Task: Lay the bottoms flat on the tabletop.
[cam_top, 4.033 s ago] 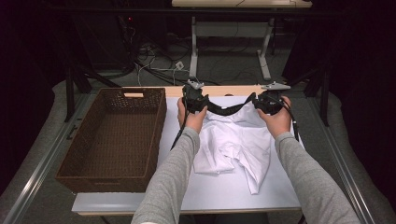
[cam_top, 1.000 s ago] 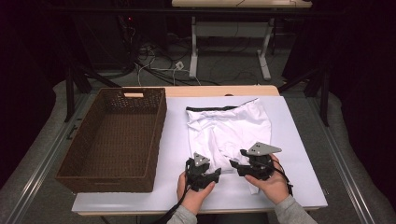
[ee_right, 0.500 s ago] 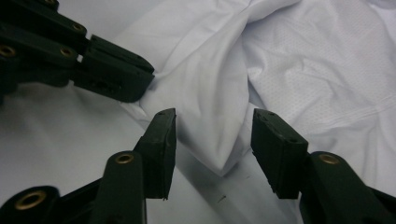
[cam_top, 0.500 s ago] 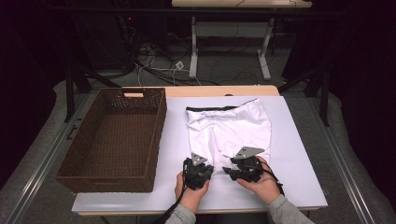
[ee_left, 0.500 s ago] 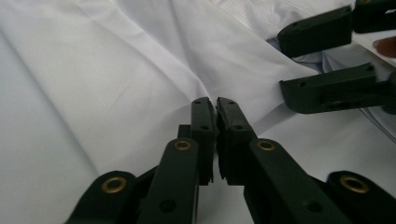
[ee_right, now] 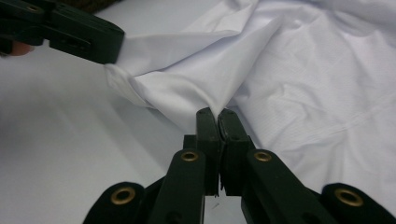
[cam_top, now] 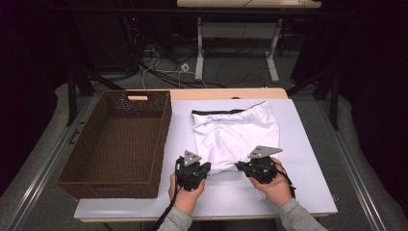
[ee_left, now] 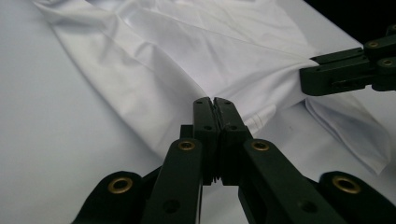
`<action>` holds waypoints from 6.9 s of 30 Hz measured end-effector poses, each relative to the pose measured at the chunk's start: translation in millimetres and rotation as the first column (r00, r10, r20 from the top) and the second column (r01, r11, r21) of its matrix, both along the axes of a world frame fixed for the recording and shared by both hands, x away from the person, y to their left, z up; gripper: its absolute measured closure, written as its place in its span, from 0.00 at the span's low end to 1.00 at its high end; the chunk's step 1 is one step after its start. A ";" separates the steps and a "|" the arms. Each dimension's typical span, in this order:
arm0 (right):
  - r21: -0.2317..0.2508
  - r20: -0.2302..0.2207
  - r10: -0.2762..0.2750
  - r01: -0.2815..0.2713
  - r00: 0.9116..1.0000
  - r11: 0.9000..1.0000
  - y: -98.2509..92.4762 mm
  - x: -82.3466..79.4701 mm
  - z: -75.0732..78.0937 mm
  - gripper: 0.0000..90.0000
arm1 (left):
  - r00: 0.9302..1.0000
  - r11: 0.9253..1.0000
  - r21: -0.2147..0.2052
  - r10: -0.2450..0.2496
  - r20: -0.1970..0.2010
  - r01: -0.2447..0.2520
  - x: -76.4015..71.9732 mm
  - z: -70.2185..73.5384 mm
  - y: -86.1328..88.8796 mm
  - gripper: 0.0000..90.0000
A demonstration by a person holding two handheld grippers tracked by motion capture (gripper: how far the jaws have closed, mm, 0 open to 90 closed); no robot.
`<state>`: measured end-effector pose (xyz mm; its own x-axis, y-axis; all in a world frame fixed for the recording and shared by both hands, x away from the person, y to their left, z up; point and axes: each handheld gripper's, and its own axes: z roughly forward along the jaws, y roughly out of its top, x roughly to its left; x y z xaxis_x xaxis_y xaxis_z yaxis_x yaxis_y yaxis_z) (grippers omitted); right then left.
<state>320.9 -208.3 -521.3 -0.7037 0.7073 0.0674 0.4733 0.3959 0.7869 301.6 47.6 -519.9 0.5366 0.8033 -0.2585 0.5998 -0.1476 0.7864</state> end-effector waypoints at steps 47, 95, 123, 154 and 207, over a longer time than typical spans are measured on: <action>0.016 -0.078 -0.152 0.153 0.985 0.988 -25.8 25.3 -10.3 0.77 | 0.995 0.999 0.025 0.041 -0.089 -0.039 6.6 -40.8 27.6 0.67; 0.081 -0.146 -0.060 0.073 0.987 0.994 -25.6 -45.8 2.6 1.00 | 0.997 0.999 -0.044 -0.013 -0.074 0.010 -53.1 3.7 54.1 0.99; 0.063 -0.225 0.091 -0.078 0.970 0.995 -19.3 -94.0 -4.3 1.00 | 0.986 0.999 0.002 -0.033 -0.164 0.034 -91.1 -11.8 68.5 0.99; 0.031 -0.119 0.002 0.001 0.993 1.000 -25.4 -79.4 -27.1 0.59 | 0.989 1.000 -0.002 -0.006 -0.146 0.006 -84.2 -26.3 67.2 0.56; 0.058 -0.016 -0.391 0.392 0.920 0.918 -141.4 -38.5 4.6 1.00 | 0.963 0.963 0.026 -0.269 0.017 0.269 -11.5 16.8 -52.4 0.43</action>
<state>282.4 -349.7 -516.7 -0.3709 0.9209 0.1197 0.5844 0.1312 0.8008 290.1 -4.7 -503.1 0.7387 0.6341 -0.2286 0.5197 -0.3198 0.7922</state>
